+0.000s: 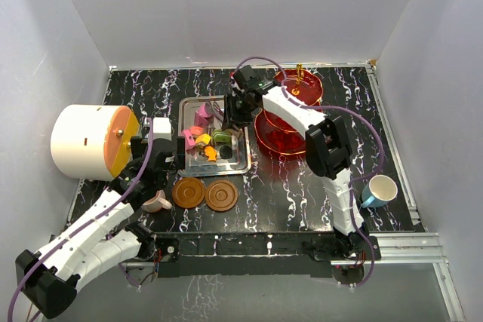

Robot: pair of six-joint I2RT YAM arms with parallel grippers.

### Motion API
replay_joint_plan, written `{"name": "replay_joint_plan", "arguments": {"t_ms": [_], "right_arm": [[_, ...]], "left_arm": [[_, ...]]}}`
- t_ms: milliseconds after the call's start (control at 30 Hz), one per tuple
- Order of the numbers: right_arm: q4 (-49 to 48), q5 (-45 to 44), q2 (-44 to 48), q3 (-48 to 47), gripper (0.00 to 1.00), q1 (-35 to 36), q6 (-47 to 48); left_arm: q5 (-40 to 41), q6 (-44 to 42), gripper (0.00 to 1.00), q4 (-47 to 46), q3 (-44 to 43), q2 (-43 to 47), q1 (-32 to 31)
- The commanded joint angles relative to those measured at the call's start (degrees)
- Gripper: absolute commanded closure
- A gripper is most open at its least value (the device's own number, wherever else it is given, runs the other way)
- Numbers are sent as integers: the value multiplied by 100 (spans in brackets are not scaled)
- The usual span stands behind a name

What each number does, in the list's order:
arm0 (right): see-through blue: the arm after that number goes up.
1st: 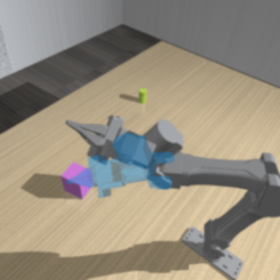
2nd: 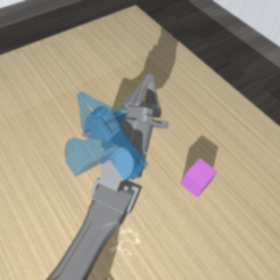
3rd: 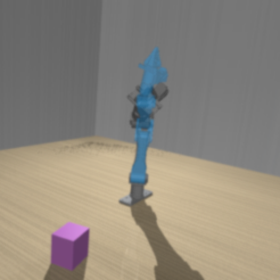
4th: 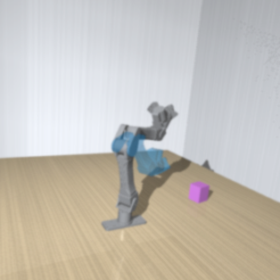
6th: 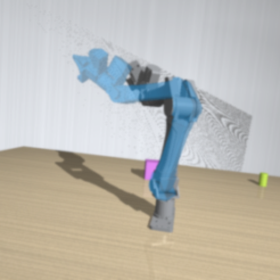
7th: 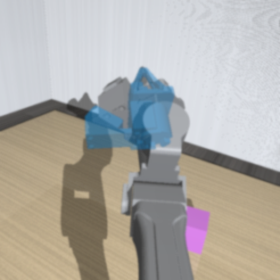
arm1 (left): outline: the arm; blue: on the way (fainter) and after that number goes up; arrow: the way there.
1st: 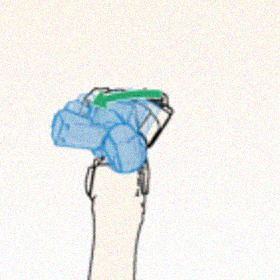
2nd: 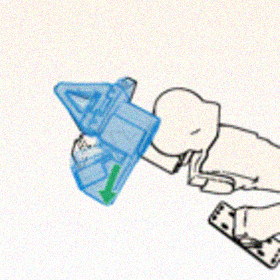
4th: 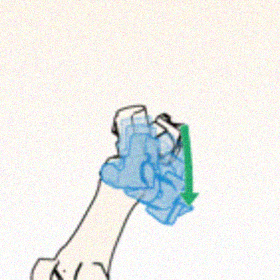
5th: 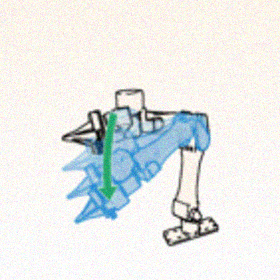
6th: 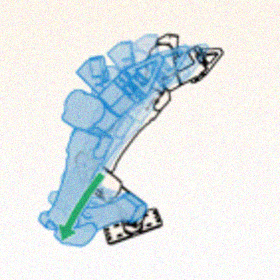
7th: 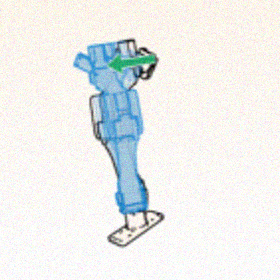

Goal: Serve the afternoon tea
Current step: Pick up the desert from the tray.

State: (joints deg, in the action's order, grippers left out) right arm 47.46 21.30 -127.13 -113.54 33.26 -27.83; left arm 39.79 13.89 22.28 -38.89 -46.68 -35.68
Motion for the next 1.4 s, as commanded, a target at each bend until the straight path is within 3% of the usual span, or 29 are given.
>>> {"name": "replay_joint_plan", "arguments": {"t_ms": [0,500,900,1067,1367], "right_arm": [[-429,151,513,5,73,-24,-166],[98,-1544,1778,466,76,247,206],[1312,-3776,2673,620,76,1451,378],[1836,-4300,3277,915,76,1835,152],[2824,-4995,3537,1482,76,2273,-178]], "left_arm": [[35,-53,1,-96,-31,12,35],[28,-35,1,-93,-46,30,35],[9,-18,1,-67,-49,70,35],[2,-11,1,-69,-56,96,35],[11,8,1,-24,-82,110,33]]}}
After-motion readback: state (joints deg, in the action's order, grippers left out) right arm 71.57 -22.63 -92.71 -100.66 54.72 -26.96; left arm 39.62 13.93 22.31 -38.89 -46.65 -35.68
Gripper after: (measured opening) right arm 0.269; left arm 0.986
